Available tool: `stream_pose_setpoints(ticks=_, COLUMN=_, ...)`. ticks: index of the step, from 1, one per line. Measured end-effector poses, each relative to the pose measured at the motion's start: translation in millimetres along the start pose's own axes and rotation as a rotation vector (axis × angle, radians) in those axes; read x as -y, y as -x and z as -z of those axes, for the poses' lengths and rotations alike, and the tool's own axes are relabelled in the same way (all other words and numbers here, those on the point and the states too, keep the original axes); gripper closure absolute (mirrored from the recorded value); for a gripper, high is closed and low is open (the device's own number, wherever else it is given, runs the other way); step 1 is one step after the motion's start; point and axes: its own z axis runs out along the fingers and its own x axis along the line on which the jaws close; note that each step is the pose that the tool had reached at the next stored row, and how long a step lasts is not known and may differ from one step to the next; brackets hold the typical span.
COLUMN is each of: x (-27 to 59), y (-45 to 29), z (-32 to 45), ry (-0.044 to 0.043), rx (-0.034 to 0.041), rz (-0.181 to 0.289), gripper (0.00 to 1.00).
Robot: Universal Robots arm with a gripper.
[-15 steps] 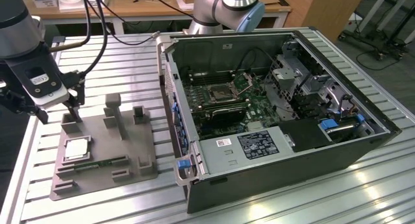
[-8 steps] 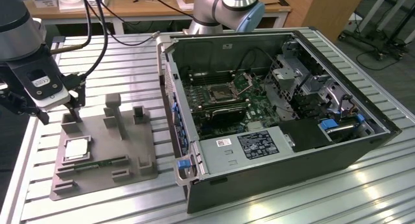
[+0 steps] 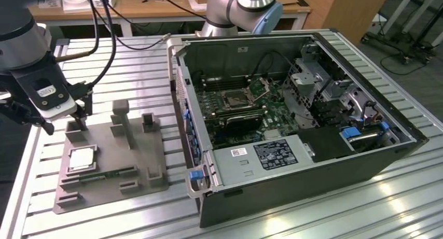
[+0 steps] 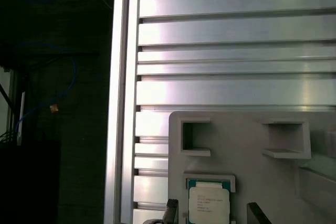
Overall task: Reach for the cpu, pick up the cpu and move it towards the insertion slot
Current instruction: 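Pick up the cpu and move it towards the insertion slot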
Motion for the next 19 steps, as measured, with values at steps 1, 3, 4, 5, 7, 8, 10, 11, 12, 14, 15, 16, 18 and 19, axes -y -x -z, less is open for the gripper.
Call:
stream_pose_setpoints(ticks=1, x=0.0, y=0.0, z=-1.0, ry=0.0003, rx=-0.0002, rz=0.0, gripper=0.39)
stream_pose_setpoints(ticks=3, x=0.1, y=0.0, z=-3.1, ry=0.0012, rx=-0.0001, rz=0.0, gripper=0.39)
stream_pose_setpoints(ticks=4, x=0.2, y=0.0, z=-4.0, ry=0.0016, rx=0.0, rz=0.0, gripper=0.39)
stream_pose_setpoints(ticks=5, x=0.2, y=0.0, z=-4.9, ry=0.002, rx=-0.0001, rz=0.0, gripper=0.39)
stream_pose_setpoints(ticks=7, x=0.3, y=0.0, z=-7.0, ry=0.0028, rx=0.0, rz=0.0, gripper=0.39)
stream_pose_setpoints(ticks=8, x=0.3, y=0.0, z=-7.9, ry=0.0033, rx=-0.0001, rz=0.0, gripper=0.39)
stream_pose_setpoints(ticks=10, x=0.5, y=0.0, z=-10.0, ry=0.0048, rx=0.0, rz=0.0, gripper=0.39)
stream_pose_setpoints(ticks=11, x=0.5, y=-0.1, z=-11.0, ry=0.0054, rx=0.0, rz=0.0, gripper=0.39)
stream_pose_setpoints(ticks=12, x=0.5, y=-0.1, z=-11.9, ry=0.006, rx=-0.0001, rz=0.0, gripper=0.39)
stream_pose_setpoints(ticks=14, x=0.6, y=-0.1, z=-13.9, ry=0.0068, rx=0.0, rz=0.0, gripper=0.39)
stream_pose_setpoints(ticks=15, x=0.7, y=-0.1, z=-14.8, ry=0.007, rx=0.0, rz=0.0, gripper=0.39)
stream_pose_setpoints(ticks=16, x=0.7, y=-0.1, z=-15.8, ry=0.0072, rx=0.0, rz=0.0, gripper=0.39)
stream_pose_setpoints(ticks=18, x=0.8, y=-0.1, z=-17.6, ry=0.0072, rx=0.0, rz=0.0, gripper=0.39)
stream_pose_setpoints(ticks=19, x=0.8, y=-0.1, z=-18.0, ry=0.0071, rx=-0.0001, rz=-0.001, gripper=0.39)
